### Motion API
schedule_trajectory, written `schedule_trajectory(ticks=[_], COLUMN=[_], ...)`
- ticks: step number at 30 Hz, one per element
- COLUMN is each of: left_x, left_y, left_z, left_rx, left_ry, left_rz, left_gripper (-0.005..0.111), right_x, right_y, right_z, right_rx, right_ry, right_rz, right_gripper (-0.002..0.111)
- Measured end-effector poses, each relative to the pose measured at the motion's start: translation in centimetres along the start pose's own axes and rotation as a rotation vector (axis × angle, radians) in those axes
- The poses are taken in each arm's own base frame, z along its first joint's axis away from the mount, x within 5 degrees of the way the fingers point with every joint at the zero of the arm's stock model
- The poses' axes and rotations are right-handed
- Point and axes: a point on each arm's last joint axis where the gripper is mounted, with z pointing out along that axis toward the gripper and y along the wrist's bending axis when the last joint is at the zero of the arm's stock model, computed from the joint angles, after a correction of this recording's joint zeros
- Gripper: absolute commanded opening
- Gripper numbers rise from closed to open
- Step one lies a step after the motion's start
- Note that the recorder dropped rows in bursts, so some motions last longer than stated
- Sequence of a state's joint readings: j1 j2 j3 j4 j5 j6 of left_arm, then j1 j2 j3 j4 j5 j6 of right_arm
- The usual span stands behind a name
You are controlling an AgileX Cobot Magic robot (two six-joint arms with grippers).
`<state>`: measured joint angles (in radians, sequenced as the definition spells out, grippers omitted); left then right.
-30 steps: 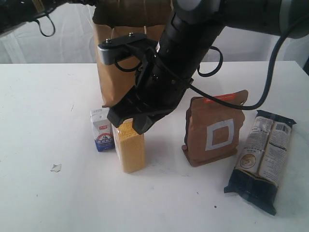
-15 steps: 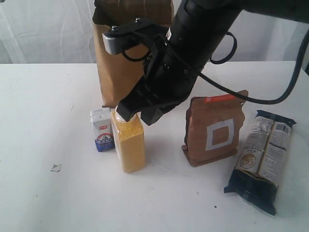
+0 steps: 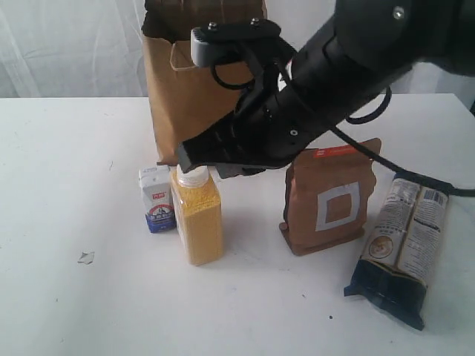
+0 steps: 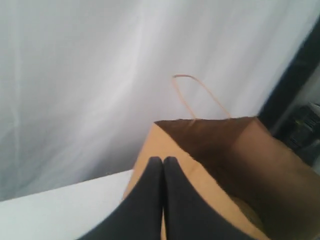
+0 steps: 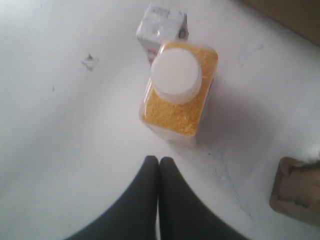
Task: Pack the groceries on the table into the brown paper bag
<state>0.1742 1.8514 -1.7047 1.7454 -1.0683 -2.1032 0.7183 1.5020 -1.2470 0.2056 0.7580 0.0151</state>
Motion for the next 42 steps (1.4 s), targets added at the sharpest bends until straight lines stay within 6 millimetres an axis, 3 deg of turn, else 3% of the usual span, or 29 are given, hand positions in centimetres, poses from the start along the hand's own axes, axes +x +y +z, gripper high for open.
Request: schedule_trajectory(ticks=[5,8,11,15,23,26,29,32,42], left_x=[1.5,3.4,5.6,8.8,15.2,16.6,17.1,17.2,17.3], left_y=[1.4,1.9,1.7,1.1,0.9,0.7,0.5,0.3,0.0], left_z=[-2.4,-4.5,-6.5,-8.8,-10.4,-10.5,-10.4,-10.2,-9.9], left_rx=[-0.368,-0.619,-0.758,-0.860,-0.896,-0.878,-0.844,-0.816,-0.752], left_ry=[-0.078,-0.107,-0.095,-0.019,0.177,0.217,0.236,0.244,0.295], left_rz=[-0.057,-0.082,-0.105,-0.072,-0.081,-0.098,-0.108,-0.111,-0.012], left_gripper=[0.000,0.000,0.000,0.000,0.000,0.000,0.000,0.000,0.000], right_x=[1.8,3.0,3.3,3.5,4.6,4.6,4.4,4.2,4.3], right_y=[0.9,1.5,2.0,1.5,0.8,0.9,1.2,1.7,2.4], right_z=[1.8,3.2,3.7,4.0,4.9,4.9,4.9,5.3,7.6], right_rx=[-0.004,0.031,0.069,0.153,0.188,0.175,0.141,0.087,-0.008], right_ry=[-0.068,-0.082,-0.136,-0.189,-0.237,-0.249,-0.280,-0.314,-0.324], right_rz=[-0.031,-0.141,-0.181,-0.196,-0.303,-0.302,-0.299,-0.283,-0.246], right_gripper=[0.000,0.000,0.000,0.000,0.004,0.025,0.068,0.102,0.105])
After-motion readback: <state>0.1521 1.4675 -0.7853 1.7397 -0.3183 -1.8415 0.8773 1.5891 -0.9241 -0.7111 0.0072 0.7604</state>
